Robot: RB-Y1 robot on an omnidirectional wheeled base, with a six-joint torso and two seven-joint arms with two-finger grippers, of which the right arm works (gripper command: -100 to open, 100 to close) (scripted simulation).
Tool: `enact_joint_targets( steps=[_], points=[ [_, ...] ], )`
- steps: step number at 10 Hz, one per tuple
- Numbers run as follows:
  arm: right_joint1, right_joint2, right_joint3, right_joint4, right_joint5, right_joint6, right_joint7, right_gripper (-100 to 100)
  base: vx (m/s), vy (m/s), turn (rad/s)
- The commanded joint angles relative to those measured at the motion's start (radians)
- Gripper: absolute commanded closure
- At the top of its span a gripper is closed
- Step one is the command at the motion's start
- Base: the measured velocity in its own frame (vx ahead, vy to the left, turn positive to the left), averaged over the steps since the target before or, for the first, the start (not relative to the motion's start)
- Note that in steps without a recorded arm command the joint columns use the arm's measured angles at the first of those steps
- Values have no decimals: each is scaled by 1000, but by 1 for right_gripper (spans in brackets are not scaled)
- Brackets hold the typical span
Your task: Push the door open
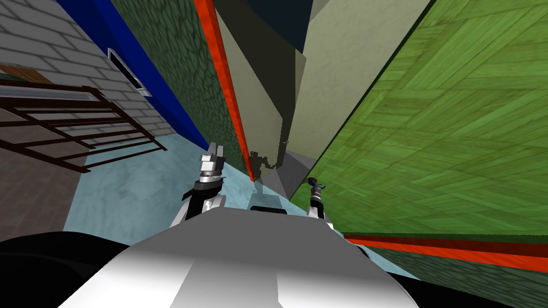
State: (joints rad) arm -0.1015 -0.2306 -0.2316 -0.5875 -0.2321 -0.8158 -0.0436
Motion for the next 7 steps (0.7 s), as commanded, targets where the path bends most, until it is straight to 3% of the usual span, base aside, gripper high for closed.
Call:
enact_joint_targets(
  steps=[1, 7],
  points=[
    [-4, 5, -15, 4, -9, -3, 14, 100, 99, -11, -16],
    [-25, 26, -83, 20, -50, -16, 80, 100, 188, -45, -22]
  ],
)
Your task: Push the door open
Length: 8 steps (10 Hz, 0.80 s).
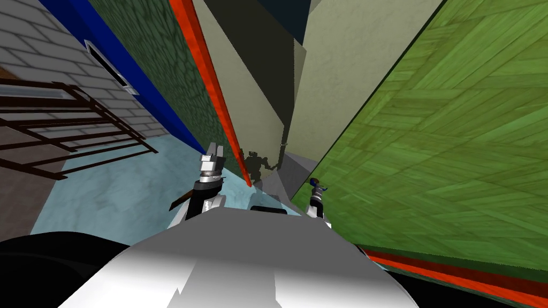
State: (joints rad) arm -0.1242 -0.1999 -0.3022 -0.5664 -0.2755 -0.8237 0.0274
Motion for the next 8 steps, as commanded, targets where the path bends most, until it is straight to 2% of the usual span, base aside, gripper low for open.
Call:
enact_joint_targets(
  steps=[1, 3, 4, 8],
  points=[
    [-8, 0, -30, 3, -17, -11, 26, 100, 205, -62, -21],
    [-19, 11, -65, 12, -38, -18, 60, 100, 185, -64, -26],
    [-19, 11, -65, 12, -38, -18, 60, 100, 134, -49, -15],
    [-38, 31, -130, 27, -77, -30, 122, 100, 145, -50, -25]
  ],
)
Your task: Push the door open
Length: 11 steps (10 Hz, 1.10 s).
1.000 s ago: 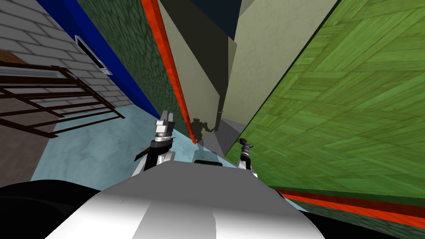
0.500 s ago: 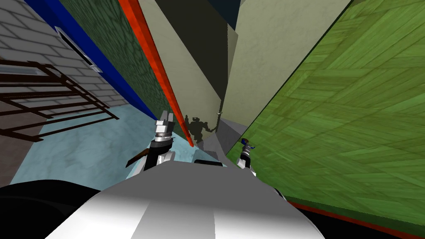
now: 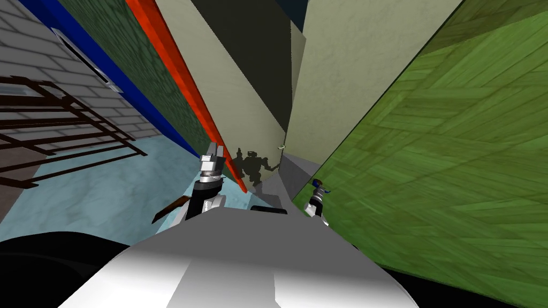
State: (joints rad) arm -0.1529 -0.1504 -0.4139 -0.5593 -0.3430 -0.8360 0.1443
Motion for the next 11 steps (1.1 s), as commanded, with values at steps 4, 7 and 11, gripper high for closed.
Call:
enact_joint_targets(
  steps=[4, 7, 11],
  points=[
    [-25, -2, -71, 33, -41, -28, 55, 100, 151, -56, -32],
    [-39, 12, -115, 43, -68, -36, 98, 100, 189, -61, -30],
    [-51, 24, -154, 53, -91, -43, 135, 100, 182, -33, -44]
  ],
)
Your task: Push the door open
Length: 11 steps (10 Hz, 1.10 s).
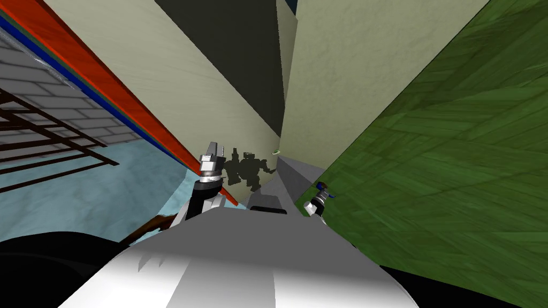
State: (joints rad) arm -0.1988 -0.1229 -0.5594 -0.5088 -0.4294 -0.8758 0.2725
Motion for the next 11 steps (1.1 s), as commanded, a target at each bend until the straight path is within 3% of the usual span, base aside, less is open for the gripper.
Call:
enact_joint_targets(
  steps=[1, 2, 5, 9, 10, 11],
  points=[
    [0, 0, 0, 0, 0, 0, 0, 100, 82, -9, -24],
    [-7, 2, -23, 0, -16, -16, 22, 100, 97, -107, -19],
    [-13, 6, -41, 1, -29, -29, 39, 100, 140, -106, -7],
    [-35, 22, -106, 6, -76, -78, 102, 100, 163, -166, -13],
    [-35, 22, -106, 6, -76, -78, 102, 100, 116, -111, -15],
    [-44, 31, -135, 8, -97, -99, 129, 100, 133, -129, -10]
  ],
)
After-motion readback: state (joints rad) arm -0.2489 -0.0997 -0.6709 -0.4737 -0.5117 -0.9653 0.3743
